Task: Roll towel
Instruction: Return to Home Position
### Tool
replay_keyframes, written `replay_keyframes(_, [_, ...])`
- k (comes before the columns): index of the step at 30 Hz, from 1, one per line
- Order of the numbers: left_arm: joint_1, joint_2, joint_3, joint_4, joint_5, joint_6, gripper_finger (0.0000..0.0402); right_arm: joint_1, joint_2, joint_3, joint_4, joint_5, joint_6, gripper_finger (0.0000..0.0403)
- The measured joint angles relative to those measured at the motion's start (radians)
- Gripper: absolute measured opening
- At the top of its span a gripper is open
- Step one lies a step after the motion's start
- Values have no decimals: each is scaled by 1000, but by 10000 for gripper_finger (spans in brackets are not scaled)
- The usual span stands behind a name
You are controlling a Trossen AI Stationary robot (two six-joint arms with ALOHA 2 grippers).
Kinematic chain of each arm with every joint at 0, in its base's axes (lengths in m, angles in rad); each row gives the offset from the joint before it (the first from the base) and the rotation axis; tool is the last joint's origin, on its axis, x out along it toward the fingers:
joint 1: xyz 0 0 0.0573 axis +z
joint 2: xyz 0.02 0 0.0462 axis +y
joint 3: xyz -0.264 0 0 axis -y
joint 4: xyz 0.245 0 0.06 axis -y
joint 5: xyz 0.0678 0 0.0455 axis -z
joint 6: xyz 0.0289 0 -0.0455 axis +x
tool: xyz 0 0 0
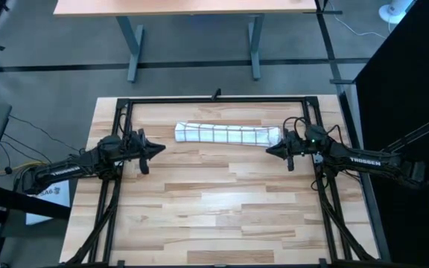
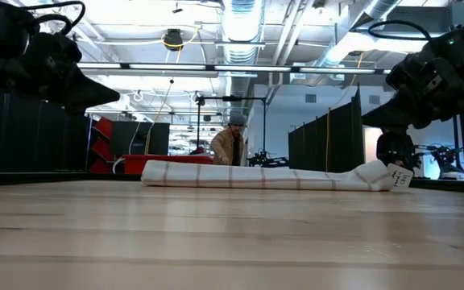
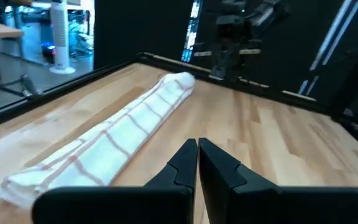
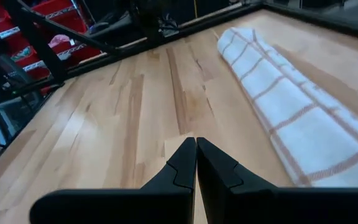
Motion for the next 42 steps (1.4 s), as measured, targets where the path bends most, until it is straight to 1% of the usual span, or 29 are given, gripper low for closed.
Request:
replay_keyframes(3, [0,-18,0,45,84,26,0,8,-1,0,21,-2,17,0])
replay_keyframes(6, [-7,-44,0,102,142,33,0,18,-2,0,91,-11,25,0])
replay_keyframes(10, [-48,-99,0,181,157,50,0,28,-2,0,186,-38,58,0])
replay_keyframes(12, [-78,-130,0,179,147,46,0,34,-3,0,216,-39,68,0])
replay_keyframes(14, [-116,-137,0,183,136,37,0,44,-13,0,229,-39,73,0])
replay_keyframes(16, [-162,-132,0,180,80,18,0,54,-27,0,247,-39,90,0])
replay_keyframes(18, [-220,-132,0,192,-21,6,0,69,-54,0,244,-39,112,0])
replay_keyframes(23, [-391,-133,0,308,-266,124,0,113,-142,0,252,-39,152,0])
replay_keyframes(25, [-458,-133,0,298,-334,177,0,129,-182,0,253,-36,153,0])
replay_keyframes(27, [-515,-133,0,230,-386,182,0,139,-211,0,247,-27,152,0])
replay_keyframes(29, [-560,-132,0,109,-402,149,0,143,-238,0,208,-28,152,0])
replay_keyframes(31, [-595,-133,0,51,-402,133,0,143,-262,0,167,-58,145,0])
replay_keyframes(34, [-628,-135,0,52,-398,164,0,142,-295,0,81,-138,136,0])
replay_keyframes(36, [-638,-134,0,19,-390,166,0,140,-318,0,4,-175,115,0])
replay_keyframes(42, [-639,-132,0,18,-387,194,0,127,-391,0,-217,-188,30,0])
